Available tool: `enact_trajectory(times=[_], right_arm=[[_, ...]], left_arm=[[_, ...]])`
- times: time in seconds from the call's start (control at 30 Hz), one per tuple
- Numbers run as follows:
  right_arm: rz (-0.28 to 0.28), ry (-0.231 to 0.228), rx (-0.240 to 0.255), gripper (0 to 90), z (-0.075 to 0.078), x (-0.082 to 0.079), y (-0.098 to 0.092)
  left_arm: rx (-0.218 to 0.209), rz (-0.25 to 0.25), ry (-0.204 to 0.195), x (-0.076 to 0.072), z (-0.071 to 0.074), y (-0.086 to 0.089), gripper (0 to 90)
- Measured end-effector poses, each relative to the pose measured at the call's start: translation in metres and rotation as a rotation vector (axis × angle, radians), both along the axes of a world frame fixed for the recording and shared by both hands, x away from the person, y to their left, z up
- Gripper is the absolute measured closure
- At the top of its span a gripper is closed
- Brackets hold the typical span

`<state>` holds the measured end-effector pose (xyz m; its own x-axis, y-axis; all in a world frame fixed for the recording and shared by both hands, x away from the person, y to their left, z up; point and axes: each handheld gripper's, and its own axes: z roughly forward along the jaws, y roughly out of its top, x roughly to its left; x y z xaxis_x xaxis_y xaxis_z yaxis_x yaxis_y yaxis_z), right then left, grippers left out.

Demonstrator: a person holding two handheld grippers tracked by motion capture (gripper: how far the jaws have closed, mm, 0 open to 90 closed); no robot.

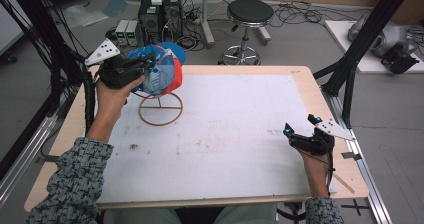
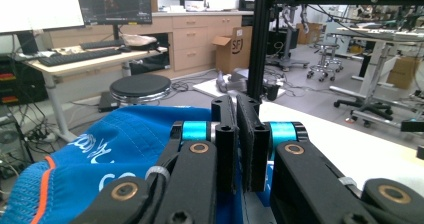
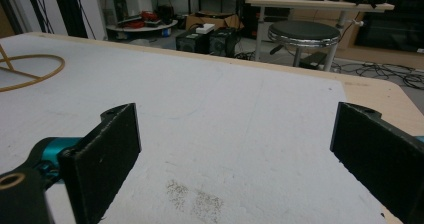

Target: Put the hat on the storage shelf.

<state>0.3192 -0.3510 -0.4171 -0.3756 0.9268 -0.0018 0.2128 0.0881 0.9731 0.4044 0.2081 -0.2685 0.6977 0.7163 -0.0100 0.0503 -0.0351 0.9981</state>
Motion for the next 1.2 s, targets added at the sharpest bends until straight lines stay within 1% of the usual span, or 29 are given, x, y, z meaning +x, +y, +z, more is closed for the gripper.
enact_trajectory(times=[0.03, 0.17, 0.27, 0.33, 0.37, 0.53, 0.57, 0.7, 0.73, 0.77, 0.83, 0.93, 1.1, 1.2], right_arm=[[0.000, 0.000, 0.000, 4.9, 0.000, 0.000, 0.000], [-0.001, 0.004, 0.003, 4.9, 0.000, 0.000, 0.000], [-0.002, 0.003, 0.005, 4.9, 0.000, 0.000, 0.000], [-0.002, 0.002, 0.008, 4.9, 0.000, 0.000, 0.000], [-0.002, 0.002, 0.004, 4.9, 0.000, 0.000, -0.001], [0.000, 0.003, 0.003, 4.9, 0.000, 0.000, 0.000], [-0.001, 0.003, 0.003, 4.9, 0.000, 0.000, 0.000], [-0.001, 0.003, 0.005, 4.9, 0.000, 0.000, 0.000], [0.000, 0.002, 0.003, 4.9, 0.000, 0.000, 0.000], [0.000, 0.004, 0.004, 4.9, 0.000, 0.000, 0.000], [0.000, 0.002, 0.002, 4.9, 0.000, 0.000, 0.000], [-0.001, 0.002, 0.005, 4.9, 0.000, 0.000, 0.000], [0.000, 0.001, 0.003, 4.9, 0.000, 0.000, 0.000], [0.000, 0.002, 0.005, 4.9, 0.000, 0.000, 0.000]], left_arm=[[-0.002, -0.001, -0.006, 0.000, -0.001, 0.000, 85.6], [-0.010, -0.002, -0.009, 0.002, -0.003, 0.000, 84.5], [-0.008, -0.001, -0.019, 0.002, -0.005, -0.001, 82.5], [-0.016, -0.003, -0.021, 0.002, -0.006, -0.001, 79.3], [-0.022, -0.004, -0.023, 0.002, -0.006, -0.001, 79.1], [-0.028, 0.010, -0.030, 0.001, -0.007, 0.001, 73.9], [-0.030, 0.006, -0.032, 0.001, -0.007, 0.002, 73.6], [-0.037, 0.014, -0.045, -0.002, -0.006, 0.004, 68.5], [-0.038, 0.014, -0.048, -0.002, -0.005, 0.005, 66.6], [-0.048, 0.011, -0.054, -0.003, -0.005, 0.006, 64.9], [-0.051, 0.010, -0.064, -0.005, -0.004, 0.008, 59.4], [-0.056, 0.017, -0.075, -0.008, -0.003, 0.011, 55.2], [-0.056, 0.044, -0.091, -0.016, -0.002, 0.019, 50.5], [-0.053, 0.059, -0.096, -0.020, -0.003, 0.022, 46.1]])
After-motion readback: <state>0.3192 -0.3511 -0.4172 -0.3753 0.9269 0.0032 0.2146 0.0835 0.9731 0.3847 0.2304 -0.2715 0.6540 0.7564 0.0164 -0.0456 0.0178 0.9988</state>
